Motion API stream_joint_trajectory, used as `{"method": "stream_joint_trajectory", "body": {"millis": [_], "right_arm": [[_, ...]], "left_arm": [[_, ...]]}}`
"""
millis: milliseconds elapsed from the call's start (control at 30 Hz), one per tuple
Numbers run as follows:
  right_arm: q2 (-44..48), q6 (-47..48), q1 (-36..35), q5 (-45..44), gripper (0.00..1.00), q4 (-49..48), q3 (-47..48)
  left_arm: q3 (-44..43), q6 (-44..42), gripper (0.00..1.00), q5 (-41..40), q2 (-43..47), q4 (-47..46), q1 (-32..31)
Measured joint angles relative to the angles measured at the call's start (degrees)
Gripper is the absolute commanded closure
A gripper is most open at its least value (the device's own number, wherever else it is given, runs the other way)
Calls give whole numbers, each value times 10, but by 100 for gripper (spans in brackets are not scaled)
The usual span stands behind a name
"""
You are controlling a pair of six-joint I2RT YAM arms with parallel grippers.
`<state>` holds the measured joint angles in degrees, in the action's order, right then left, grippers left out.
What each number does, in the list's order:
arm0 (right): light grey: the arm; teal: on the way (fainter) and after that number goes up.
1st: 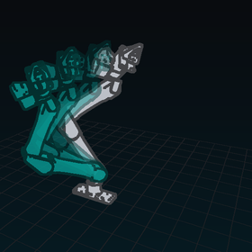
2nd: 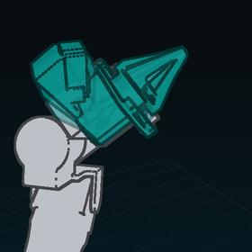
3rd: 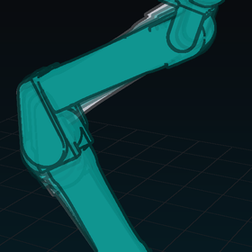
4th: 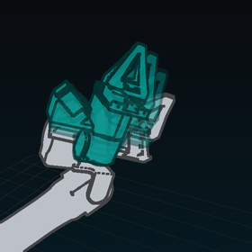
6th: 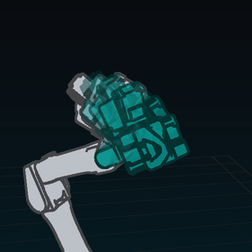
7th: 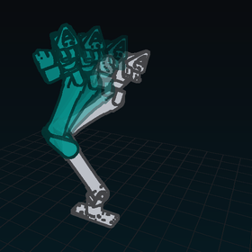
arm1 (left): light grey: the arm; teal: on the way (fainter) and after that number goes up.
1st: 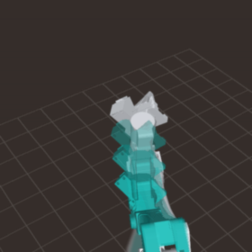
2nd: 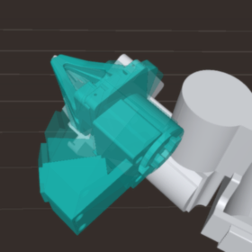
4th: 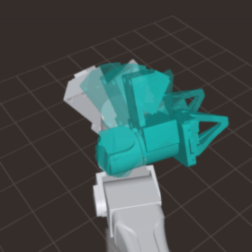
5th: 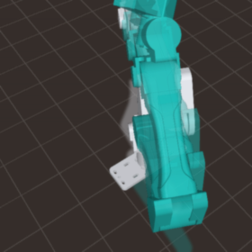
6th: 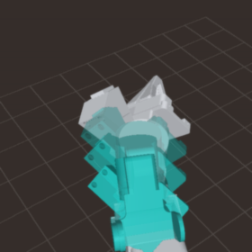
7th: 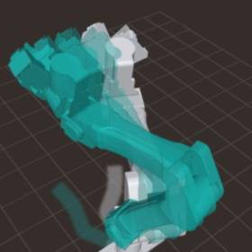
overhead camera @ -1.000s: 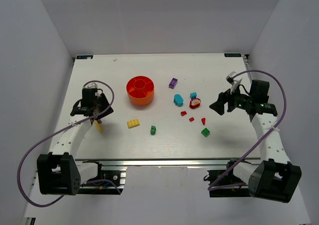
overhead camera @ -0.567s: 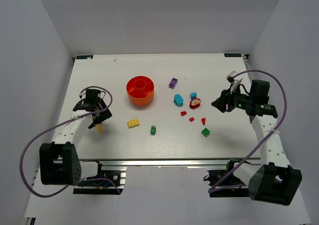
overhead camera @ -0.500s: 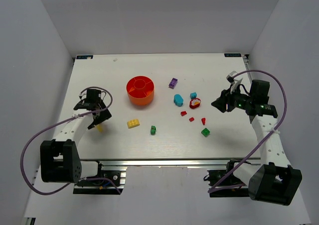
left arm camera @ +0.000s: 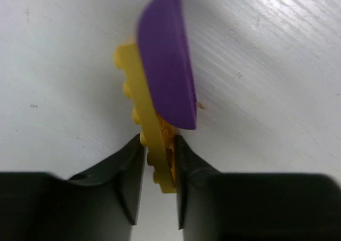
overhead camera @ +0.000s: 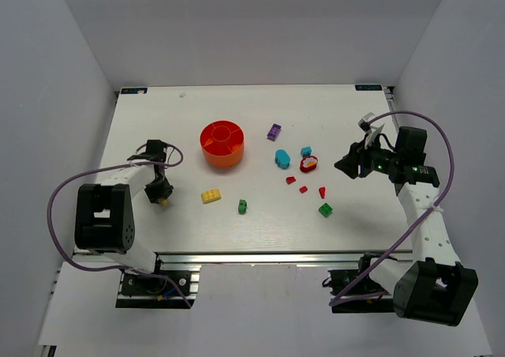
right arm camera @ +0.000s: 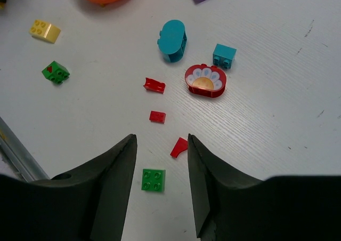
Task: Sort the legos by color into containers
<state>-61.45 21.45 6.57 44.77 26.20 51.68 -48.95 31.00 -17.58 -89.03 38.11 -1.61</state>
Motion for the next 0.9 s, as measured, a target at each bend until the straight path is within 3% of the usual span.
{"method": "stream_joint_trajectory", "body": {"millis": [233,300,367,533,633,767,900], "right_arm": [[0,-1,0,3,53,-2,0],[0,-1,0,12,39,-3,0],[0,0,-1,34,11,-1,0],[-13,-14,-30,136,11,3,1],[-50,-48,-68,163,11,1,16],[-118,-131,-139,166,18,-34,66],[-147,-229,-219,127,18,-87,101]], "left_arm": [[-5,-13,97,5,6,2,-1],[-5,-27,100,24,29,2,-1],[-1,-48,100,81,71,-11,-1],[42,-87,100,322,215,-118,-10],[68,-88,100,485,253,-209,-30],[88,-96,100,562,267,-239,-75],[89,-111,100,591,291,-247,-121]]}}
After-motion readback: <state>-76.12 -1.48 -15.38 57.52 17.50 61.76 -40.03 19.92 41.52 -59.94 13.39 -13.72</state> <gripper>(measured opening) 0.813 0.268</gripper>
